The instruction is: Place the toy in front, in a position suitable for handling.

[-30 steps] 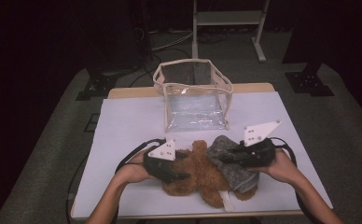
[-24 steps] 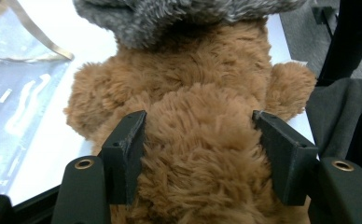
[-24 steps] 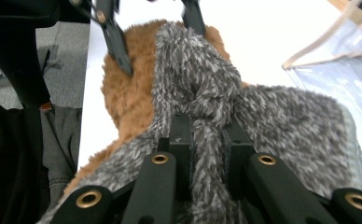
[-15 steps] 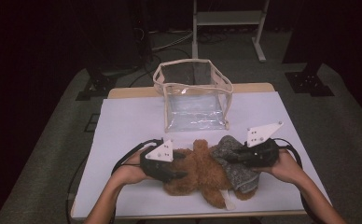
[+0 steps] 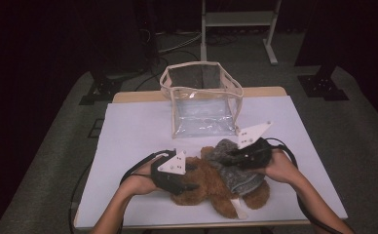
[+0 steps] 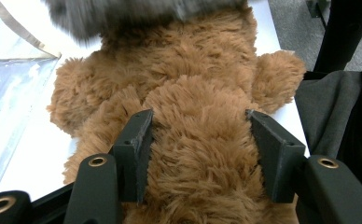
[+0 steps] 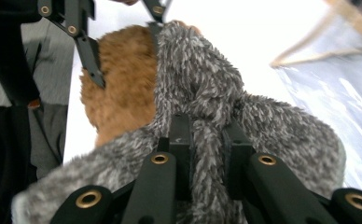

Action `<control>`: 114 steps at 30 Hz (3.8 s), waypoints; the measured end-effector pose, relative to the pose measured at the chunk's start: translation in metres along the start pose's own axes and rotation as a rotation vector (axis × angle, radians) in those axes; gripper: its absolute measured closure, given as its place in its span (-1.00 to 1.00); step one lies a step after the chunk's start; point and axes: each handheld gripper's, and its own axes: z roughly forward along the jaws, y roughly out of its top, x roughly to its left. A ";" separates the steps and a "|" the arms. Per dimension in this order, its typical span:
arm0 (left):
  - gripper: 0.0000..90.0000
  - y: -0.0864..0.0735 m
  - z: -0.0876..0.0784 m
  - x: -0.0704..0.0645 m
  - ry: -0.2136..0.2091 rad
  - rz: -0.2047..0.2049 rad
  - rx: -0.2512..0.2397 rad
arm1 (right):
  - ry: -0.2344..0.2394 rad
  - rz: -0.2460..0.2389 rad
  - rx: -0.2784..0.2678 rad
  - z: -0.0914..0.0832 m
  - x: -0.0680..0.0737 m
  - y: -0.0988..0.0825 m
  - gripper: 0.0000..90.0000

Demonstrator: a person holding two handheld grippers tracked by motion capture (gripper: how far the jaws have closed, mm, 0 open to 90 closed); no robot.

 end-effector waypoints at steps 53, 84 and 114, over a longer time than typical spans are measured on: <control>-0.03 0.000 0.004 -0.007 -0.011 0.031 -0.013 | 0.029 0.036 -0.036 -0.019 0.001 -0.015 0.70; -0.02 0.020 0.017 -0.006 -0.042 0.054 0.051 | 0.044 0.091 -0.106 -0.018 0.000 -0.030 0.70; -0.10 -0.009 -0.013 -0.004 -0.012 -0.024 -0.005 | -0.044 0.222 -0.220 -0.060 -0.014 -0.081 0.70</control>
